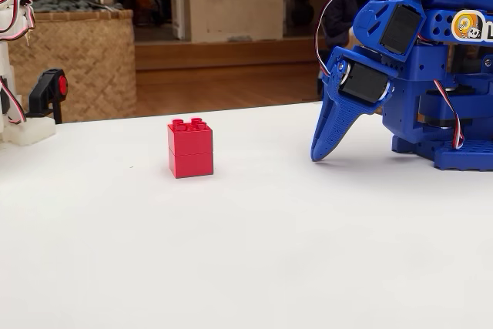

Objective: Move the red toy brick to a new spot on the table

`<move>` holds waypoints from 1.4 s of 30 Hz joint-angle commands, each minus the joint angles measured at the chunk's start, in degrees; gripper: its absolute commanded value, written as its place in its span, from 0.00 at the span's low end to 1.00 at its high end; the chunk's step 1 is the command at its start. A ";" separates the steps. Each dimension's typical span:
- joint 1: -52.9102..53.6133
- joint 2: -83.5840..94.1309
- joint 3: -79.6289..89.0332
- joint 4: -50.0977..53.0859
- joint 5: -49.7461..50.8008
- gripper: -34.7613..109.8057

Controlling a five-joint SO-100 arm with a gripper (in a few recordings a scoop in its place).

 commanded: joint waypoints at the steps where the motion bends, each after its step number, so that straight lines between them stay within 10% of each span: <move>1: -0.35 2.11 2.02 -0.26 0.26 0.24; 20: 1.58 -0.53 1.85 -2.90 -1.76 0.24; 42: 3.52 -55.99 -40.08 -30.50 -9.05 0.37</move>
